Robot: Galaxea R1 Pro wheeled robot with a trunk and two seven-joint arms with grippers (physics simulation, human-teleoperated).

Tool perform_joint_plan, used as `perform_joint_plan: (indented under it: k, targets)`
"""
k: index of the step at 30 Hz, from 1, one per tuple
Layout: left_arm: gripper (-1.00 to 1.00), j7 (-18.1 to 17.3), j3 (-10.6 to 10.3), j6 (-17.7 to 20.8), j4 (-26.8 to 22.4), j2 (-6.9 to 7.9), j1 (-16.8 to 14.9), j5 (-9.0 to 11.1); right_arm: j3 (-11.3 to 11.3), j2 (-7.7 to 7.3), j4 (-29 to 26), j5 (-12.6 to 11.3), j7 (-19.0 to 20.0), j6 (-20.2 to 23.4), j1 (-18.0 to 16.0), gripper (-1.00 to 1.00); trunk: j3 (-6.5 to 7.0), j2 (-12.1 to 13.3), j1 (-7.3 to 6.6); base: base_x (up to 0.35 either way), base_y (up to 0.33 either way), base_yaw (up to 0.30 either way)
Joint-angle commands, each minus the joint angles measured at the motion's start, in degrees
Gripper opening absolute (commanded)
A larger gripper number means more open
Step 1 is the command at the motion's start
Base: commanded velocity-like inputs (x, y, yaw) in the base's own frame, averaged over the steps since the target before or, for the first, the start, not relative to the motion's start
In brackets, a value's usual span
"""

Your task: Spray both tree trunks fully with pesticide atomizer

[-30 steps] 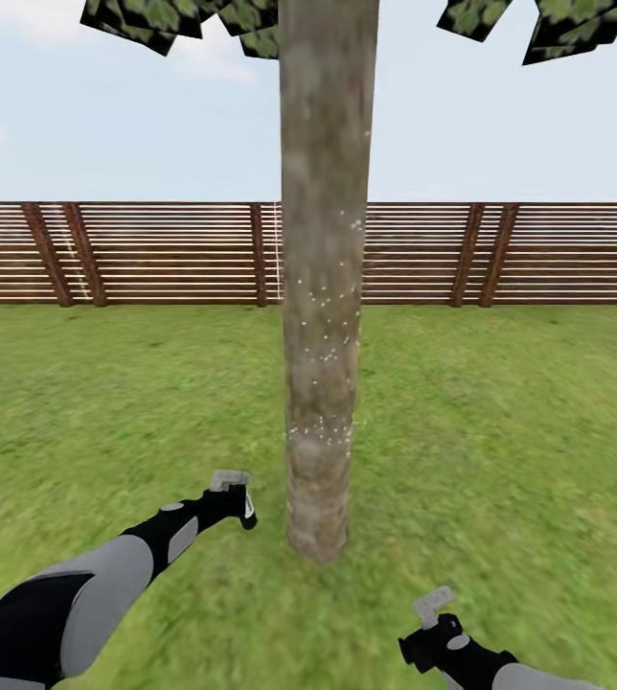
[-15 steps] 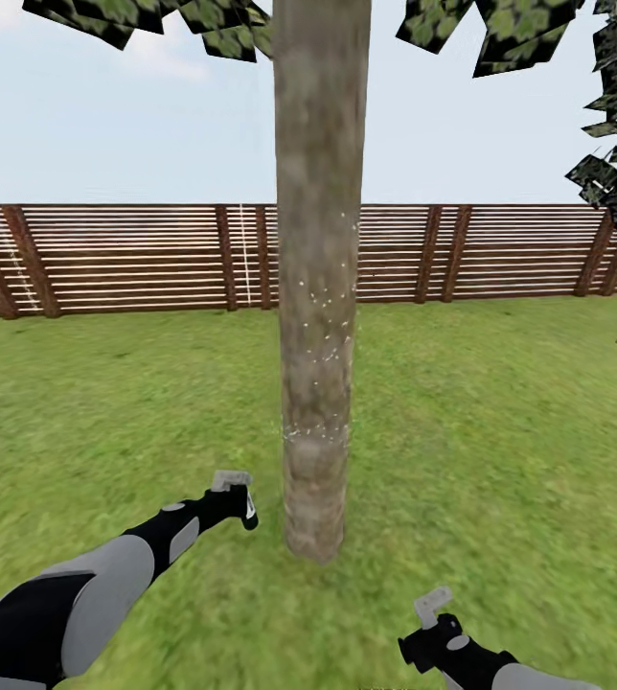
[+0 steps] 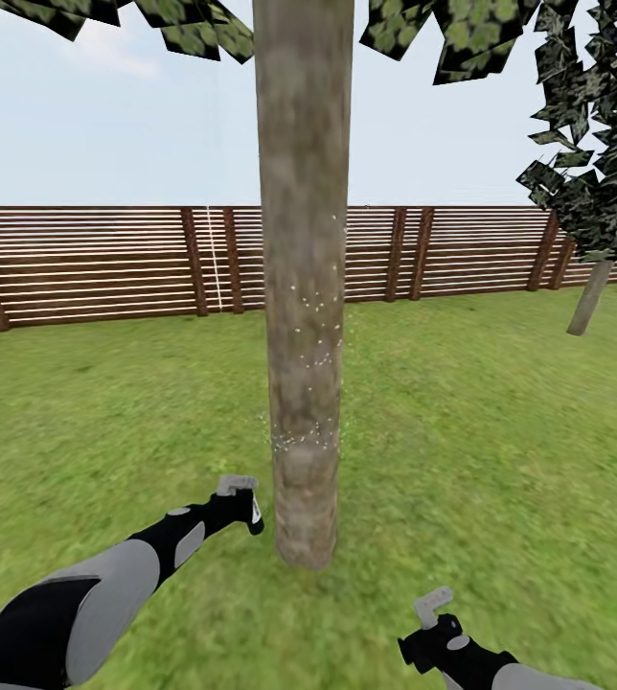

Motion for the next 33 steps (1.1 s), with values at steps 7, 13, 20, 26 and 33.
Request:
perform_joint_plan:
  k: [7, 13, 20, 26, 33]
  targets:
    - [-1.0, -4.0, -0.3, 24.5, -17.4, -0.2, 0.0, 0.2, 0.0, -0.2, 0.0, 0.3, -0.2, 0.8, 0.0, 1.0, 0.0, 0.0, 0.0, 0.001, 0.002, -0.003]
    - [-1.0, -6.2, -0.4, 44.1, -38.0, -0.02, 0.0, 0.2, 0.0, -0.27, 0.0, 0.2, -0.2, 4.3, 0.0, 1.0, 0.0, 0.0, 0.0, 0.0, 0.0, 0.0]
    - [-1.0, -6.3, -0.6, 59.8, -52.6, -0.06, 0.0, 0.1, 0.0, -0.27, 0.0, 0.2, -0.2, 4.7, 0.0, 1.0, 0.0, 0.0, 0.0, 0.0, 0.0, 0.0]
    - [-1.0, -6.4, -0.6, 60.7, -52.3, -0.07, -7.2, 0.0, 0.0, -0.32, 0.0, 0.2, -0.2, 4.8, 0.0, 1.0, 0.0, 0.0, 0.0, 0.0, 0.0, 0.0]
    - [-1.0, -6.4, -0.6, 60.8, -39.6, 0.07, -22.2, 0.0, 0.0, -0.36, 0.0, 0.2, -0.2, 4.8, 0.0, 1.0, 0.0, 0.0, 0.0, 0.0, 0.0, 0.0]
